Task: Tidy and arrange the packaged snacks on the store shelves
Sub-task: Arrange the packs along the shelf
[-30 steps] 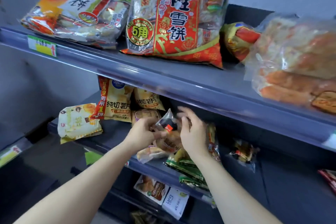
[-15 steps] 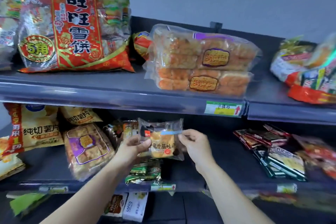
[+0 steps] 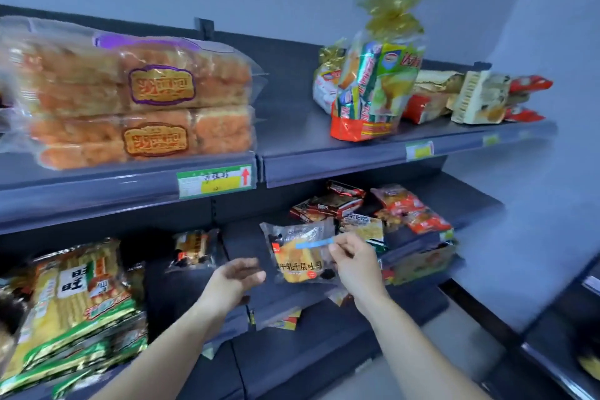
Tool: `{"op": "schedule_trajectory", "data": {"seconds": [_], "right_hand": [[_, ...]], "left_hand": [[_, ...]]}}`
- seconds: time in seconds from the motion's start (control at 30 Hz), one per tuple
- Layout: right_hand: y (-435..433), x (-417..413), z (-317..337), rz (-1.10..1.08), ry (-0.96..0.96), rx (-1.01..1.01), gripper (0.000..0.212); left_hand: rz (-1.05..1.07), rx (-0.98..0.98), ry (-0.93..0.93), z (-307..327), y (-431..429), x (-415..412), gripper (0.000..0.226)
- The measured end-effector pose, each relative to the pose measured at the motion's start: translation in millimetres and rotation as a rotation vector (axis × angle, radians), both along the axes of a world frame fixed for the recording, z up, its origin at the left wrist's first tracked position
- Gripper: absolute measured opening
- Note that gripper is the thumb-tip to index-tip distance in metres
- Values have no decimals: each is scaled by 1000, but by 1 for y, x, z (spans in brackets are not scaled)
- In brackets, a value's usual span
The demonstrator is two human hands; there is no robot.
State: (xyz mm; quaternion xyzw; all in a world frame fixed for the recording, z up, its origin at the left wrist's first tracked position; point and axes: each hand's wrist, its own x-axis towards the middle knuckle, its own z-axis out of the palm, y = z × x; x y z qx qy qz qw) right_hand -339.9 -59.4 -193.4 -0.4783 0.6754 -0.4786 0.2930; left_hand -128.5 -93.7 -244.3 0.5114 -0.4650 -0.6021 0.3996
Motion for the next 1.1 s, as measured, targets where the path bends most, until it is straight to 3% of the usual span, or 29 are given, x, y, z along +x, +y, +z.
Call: {"op": "schedule_trajectory", "data": {"seconds": [0.27,0.43,0.63,0.8,1.03,1.1], "right_hand": [[-8,-142,-2,-79,16,12,15],[-29,-229,-4,-90,25,41,14],[-65,-297,-8,-73,-13,32,19],[-106,-339,-19,-51,-102,29,22],[-183,-394,-51,97,-6,238,47],[-204,-409,-58,125,79,334,51]], "left_hand": [[-169,-54,-32,14,-32,-159,29],[-115,-54,-44,10,-57,-252,11],[-45,0,-53,2,-90,-333,22],[43,-66,-250,1,-137,-386,17],[183,-22,-242,-12,-218,-457,24],[185,9,-339,-23,-241,-471,17]]}}
